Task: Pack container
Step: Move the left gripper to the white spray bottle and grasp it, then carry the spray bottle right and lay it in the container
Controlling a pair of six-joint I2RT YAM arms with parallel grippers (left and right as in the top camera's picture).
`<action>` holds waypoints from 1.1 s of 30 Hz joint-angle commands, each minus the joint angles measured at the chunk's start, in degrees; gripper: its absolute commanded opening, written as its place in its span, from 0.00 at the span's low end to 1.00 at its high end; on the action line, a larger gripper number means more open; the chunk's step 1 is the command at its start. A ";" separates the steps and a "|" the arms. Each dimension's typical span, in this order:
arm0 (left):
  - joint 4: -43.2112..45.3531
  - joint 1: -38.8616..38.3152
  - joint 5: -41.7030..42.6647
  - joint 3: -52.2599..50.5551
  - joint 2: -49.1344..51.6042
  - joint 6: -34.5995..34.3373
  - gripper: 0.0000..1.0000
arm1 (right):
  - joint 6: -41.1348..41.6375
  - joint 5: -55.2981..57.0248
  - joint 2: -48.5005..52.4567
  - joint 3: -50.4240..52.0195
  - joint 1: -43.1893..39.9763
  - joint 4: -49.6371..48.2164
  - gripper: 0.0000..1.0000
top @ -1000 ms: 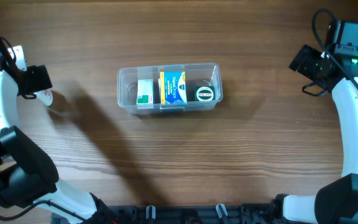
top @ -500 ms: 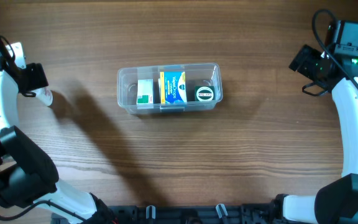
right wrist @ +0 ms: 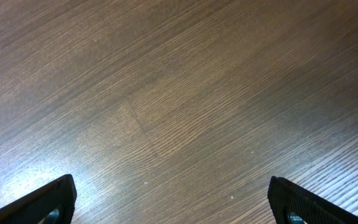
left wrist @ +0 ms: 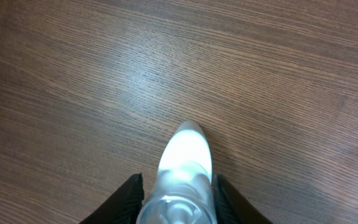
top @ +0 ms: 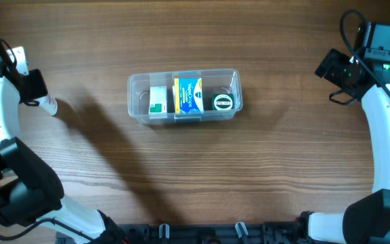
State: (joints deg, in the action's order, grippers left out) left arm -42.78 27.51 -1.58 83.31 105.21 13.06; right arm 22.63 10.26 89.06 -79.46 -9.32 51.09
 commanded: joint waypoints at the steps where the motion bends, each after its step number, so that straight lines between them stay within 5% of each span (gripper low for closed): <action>1: 0.35 0.37 0.94 0.26 0.57 0.04 0.29 | 0.00 -0.28 0.63 0.20 0.02 -0.15 1.00; 10: 0.74 0.35 1.27 0.44 0.44 -2.03 0.25 | 0.02 -0.28 0.63 0.20 0.02 -0.15 1.00; 24: -1.11 0.02 32.17 2.43 -21.00 -6.27 0.27 | 0.02 -0.28 0.63 0.20 0.02 -0.13 1.00; 28: -5.07 -5.66 33.11 2.43 -27.67 -6.32 0.28 | 0.02 -0.28 0.63 0.20 0.02 -0.15 1.00; 33: -6.51 -22.95 32.79 2.43 -27.58 -6.29 0.29 | 0.02 -0.28 0.63 0.20 0.02 -0.15 1.00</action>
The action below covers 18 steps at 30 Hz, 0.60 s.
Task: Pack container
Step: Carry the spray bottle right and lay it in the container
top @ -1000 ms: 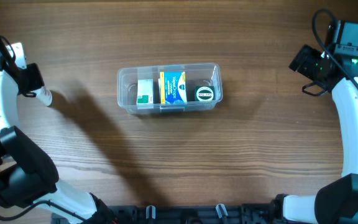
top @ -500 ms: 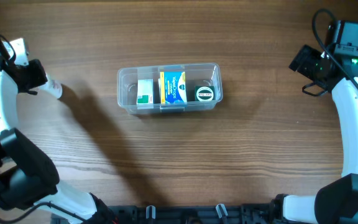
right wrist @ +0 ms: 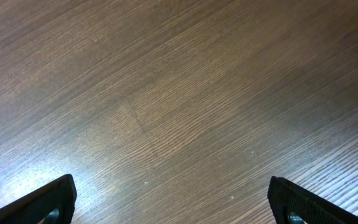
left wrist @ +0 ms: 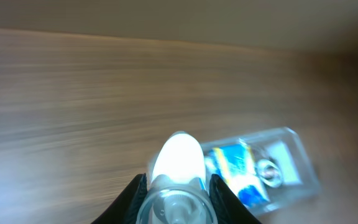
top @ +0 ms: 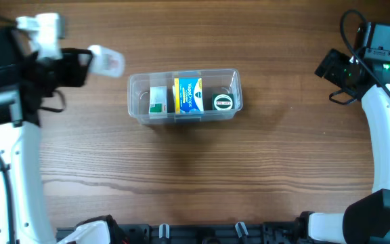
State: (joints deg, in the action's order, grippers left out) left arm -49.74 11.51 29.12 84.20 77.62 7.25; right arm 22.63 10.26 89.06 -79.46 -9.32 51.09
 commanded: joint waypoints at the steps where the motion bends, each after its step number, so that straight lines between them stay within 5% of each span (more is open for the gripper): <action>1: 0.42 -9.60 1.20 1.53 0.72 -0.48 0.30 | 0.02 -0.28 0.63 0.20 0.02 -0.13 1.00; 6: 0.39 -19.52 -7.72 1.53 7.76 -4.37 0.30 | 0.02 -0.28 0.63 0.20 0.02 -0.13 1.00; 14: 0.61 -20.76 -24.85 1.53 12.20 -15.72 0.30 | 0.02 -0.28 0.63 0.20 0.02 -0.15 1.00; 18: -0.33 -20.76 -25.83 1.51 13.29 -17.86 0.30 | 0.00 -0.28 0.63 0.20 0.02 -0.13 1.00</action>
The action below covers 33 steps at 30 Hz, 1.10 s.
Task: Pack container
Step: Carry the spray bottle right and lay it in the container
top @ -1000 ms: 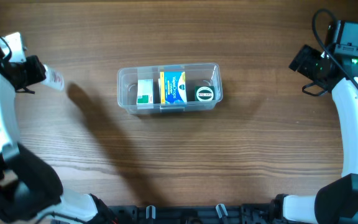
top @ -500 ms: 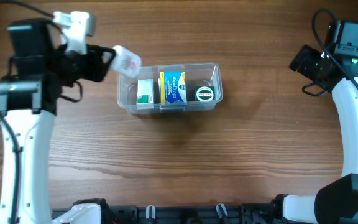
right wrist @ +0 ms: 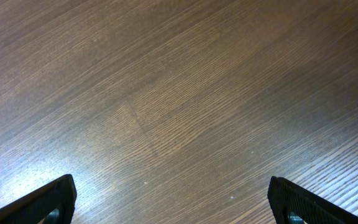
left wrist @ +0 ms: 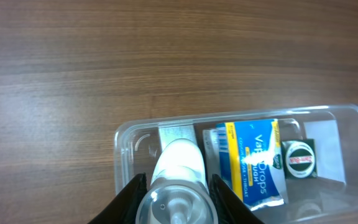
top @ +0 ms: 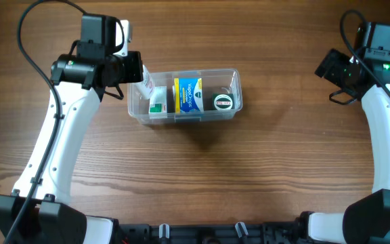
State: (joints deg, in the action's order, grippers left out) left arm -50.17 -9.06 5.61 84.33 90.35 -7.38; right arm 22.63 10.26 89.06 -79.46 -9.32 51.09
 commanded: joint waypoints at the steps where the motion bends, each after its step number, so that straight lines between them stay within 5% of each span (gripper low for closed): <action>1: -0.11 -0.20 -2.95 1.40 1.29 -4.28 0.31 | 0.00 -0.28 0.63 0.20 0.02 -0.15 1.00; 25: -1.31 -0.22 -7.87 1.11 8.79 -6.80 0.37 | 0.00 -0.28 0.63 0.20 0.02 -0.15 1.00; 31: -0.68 -0.22 -7.61 1.18 7.34 -6.80 0.51 | 0.02 -0.28 0.63 0.20 0.02 -0.15 1.00; 32: -0.68 -0.20 -7.06 1.20 5.88 -6.80 0.56 | 0.00 -0.28 0.63 0.20 0.02 -0.15 1.00; 33: -0.66 -0.20 -5.81 1.20 3.93 -6.78 0.76 | -0.02 -0.28 0.63 0.20 0.02 -0.13 1.00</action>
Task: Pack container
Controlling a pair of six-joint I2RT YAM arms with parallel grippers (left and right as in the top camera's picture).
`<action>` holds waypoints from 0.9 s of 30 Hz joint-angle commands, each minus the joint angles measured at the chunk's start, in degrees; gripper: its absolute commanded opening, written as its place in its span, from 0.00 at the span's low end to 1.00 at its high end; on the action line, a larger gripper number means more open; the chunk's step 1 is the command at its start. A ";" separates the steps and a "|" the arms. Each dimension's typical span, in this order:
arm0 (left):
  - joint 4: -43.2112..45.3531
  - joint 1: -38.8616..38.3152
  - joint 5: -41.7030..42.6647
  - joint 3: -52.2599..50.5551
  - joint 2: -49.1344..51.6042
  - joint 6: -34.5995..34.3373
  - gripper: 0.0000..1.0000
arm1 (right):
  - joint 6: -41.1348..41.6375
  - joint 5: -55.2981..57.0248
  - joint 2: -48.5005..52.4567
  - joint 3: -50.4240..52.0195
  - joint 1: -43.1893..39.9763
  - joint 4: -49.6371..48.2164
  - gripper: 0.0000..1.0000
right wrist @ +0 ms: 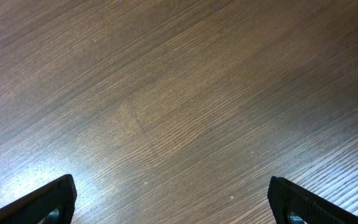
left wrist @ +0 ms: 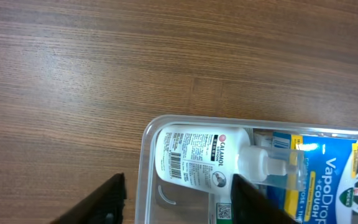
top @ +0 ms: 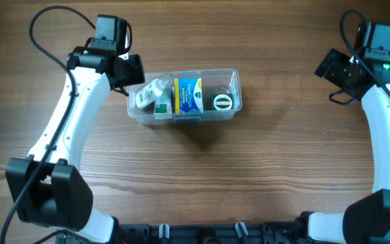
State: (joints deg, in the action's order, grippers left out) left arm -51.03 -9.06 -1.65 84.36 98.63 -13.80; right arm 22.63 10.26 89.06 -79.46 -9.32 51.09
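Observation:
A clear plastic container (top: 131, 108) sits mid-table. In its left end lies a white bottle (top: 147, 94) (left wrist: 201, 162) on its side, cap toward a blue-and-yellow cough drop pack (top: 188, 95) (left wrist: 331, 180). A small round green-and-white tin (top: 223, 102) rests at the right end. My left gripper (top: 122, 70) (left wrist: 176, 199) hangs open over the container's left wall, holding nothing. Far to the right, my right gripper (top: 332, 68) (right wrist: 174, 199) is open above bare wood.
A green-and-white item (top: 160, 106) lies under the bottle in the container. A wooden table (top: 263, 169) surrounds it. Black cables loop from both arms at the upper corners.
My left gripper has opened and let go of the white bottle, which now lies on its side in the container's left end. The right arm has not moved.
My left gripper held the white bottle at the table's far left edge. Then it held it near the container's upper left corner, then over the container's left end. Now the bottle lies inside and the gripper is open. The right arm stayed still.

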 commanded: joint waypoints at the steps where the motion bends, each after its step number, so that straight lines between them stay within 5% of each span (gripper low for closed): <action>1: 0.17 -0.20 1.86 1.18 -6.56 -0.37 1.00 | 0.00 -0.28 0.63 0.20 0.02 -0.15 1.00; 7: -2.73 0.44 1.55 1.18 -26.23 -0.37 1.00 | 0.00 -0.28 0.63 0.20 0.02 -0.15 1.00; 22: -38.21 6.51 5.27 1.16 -72.85 -2.10 1.00 | 0.02 -0.28 0.63 0.20 0.02 -0.13 1.00; 27: -41.90 6.51 5.25 1.16 -77.22 -2.10 1.00 | 0.02 -0.28 0.63 0.20 0.02 -0.15 1.00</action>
State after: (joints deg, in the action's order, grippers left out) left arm -91.79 -2.92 2.90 85.38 21.89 -15.18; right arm 22.63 10.26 89.06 -79.46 -9.32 51.09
